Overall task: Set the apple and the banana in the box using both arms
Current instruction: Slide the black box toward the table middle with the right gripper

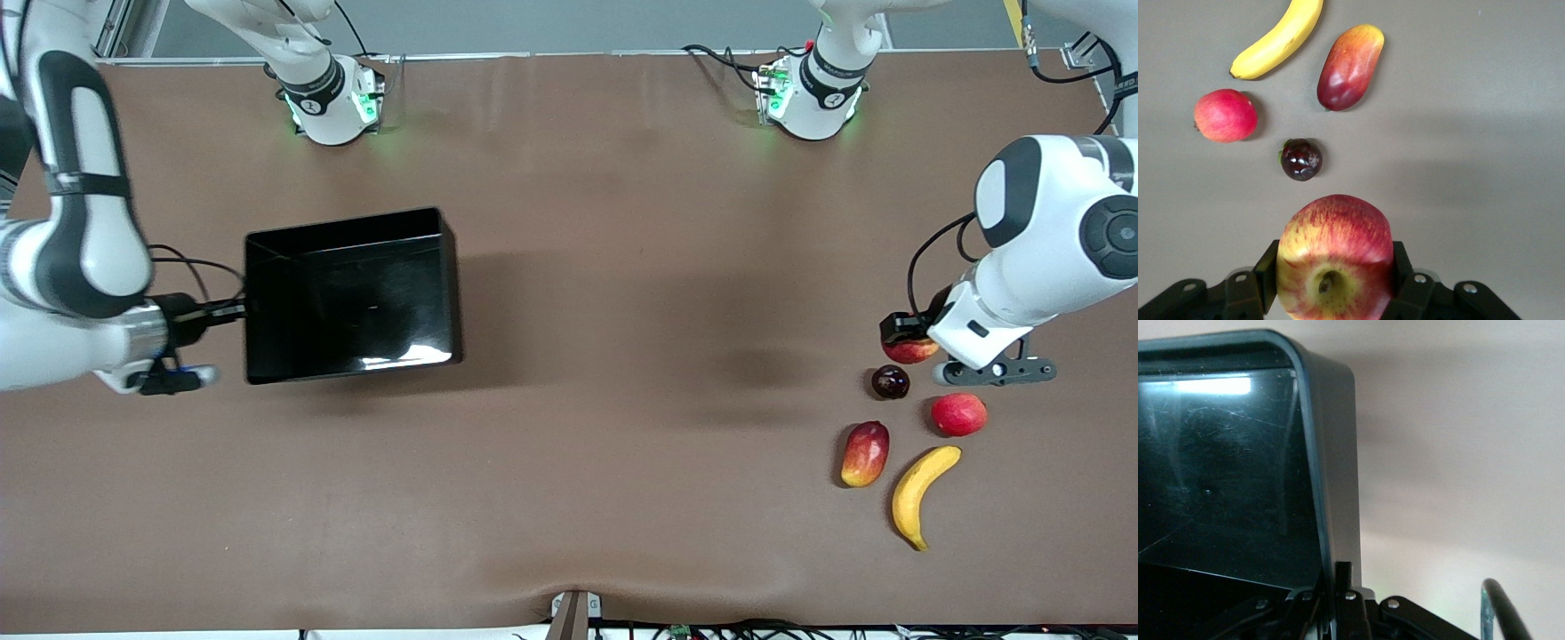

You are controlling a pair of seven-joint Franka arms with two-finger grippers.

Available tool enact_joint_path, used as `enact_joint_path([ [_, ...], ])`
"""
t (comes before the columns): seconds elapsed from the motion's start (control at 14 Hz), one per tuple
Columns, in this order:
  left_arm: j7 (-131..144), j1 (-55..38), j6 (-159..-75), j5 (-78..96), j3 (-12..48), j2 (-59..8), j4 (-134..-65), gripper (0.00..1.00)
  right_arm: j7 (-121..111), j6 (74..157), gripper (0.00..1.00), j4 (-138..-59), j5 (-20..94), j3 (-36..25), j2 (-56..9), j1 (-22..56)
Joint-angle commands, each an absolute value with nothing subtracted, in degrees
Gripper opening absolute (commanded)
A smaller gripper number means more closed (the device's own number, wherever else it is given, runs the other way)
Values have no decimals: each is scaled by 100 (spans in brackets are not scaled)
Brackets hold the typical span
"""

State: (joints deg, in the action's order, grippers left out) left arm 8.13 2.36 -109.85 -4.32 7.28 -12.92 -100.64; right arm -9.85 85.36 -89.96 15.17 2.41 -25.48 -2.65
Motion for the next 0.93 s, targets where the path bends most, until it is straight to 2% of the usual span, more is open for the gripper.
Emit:
enact_joint_path([
  [0.0,923,307,-10828,-554,765,-1134,-10142,0,-93,8779,0,-9141,1871,202,-2312,498],
  [0.43,931,396,-10775,-676,756,-1046,-10143,0,1965,9894,0,-9281,1890,193,-2425,1932],
  [0.86,1177,378,-10635,-685,808,-984,-10134,0,2310,10712,0,-9299,2338,193,-2882,2557],
])
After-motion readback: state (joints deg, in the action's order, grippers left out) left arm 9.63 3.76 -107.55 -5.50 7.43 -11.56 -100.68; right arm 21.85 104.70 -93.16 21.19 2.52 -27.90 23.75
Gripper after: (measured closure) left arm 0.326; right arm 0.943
